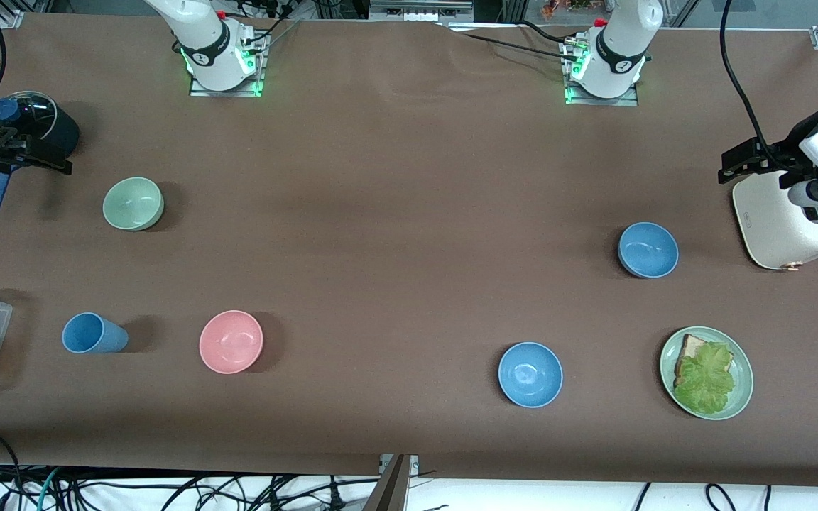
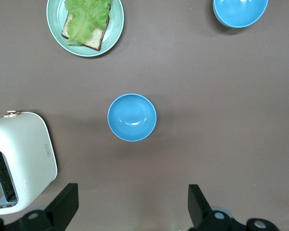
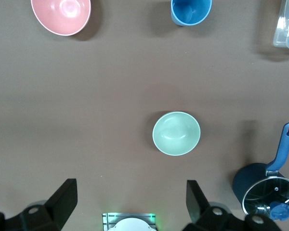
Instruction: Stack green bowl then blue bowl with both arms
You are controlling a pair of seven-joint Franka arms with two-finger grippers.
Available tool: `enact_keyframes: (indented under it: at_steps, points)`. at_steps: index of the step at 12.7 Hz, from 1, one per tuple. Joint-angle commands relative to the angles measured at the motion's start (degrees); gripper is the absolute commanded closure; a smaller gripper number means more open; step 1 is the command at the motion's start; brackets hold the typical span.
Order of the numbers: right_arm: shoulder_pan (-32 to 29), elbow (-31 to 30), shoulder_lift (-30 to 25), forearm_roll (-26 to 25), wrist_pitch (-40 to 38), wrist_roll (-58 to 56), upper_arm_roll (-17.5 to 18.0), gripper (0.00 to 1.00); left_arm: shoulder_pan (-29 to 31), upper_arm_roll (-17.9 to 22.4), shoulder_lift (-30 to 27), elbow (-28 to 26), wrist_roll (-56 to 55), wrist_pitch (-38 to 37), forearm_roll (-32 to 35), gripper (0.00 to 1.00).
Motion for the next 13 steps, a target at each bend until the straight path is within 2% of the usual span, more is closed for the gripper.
enact_keyframes:
  at_steps: [1,13]
  points:
    - [-0.11,0.43,0.15,0.24,0.04,-0.79,0.18,0.00,0.03,0.15,0.48,1.33,-0.21,-1.13,-0.91,0.00]
    - [-0.19,0.61,0.42,0.15,0.30,-1.23,0.18,0.00,0.03,0.15,0.48,1.33,-0.21,-1.74,-0.91,0.00]
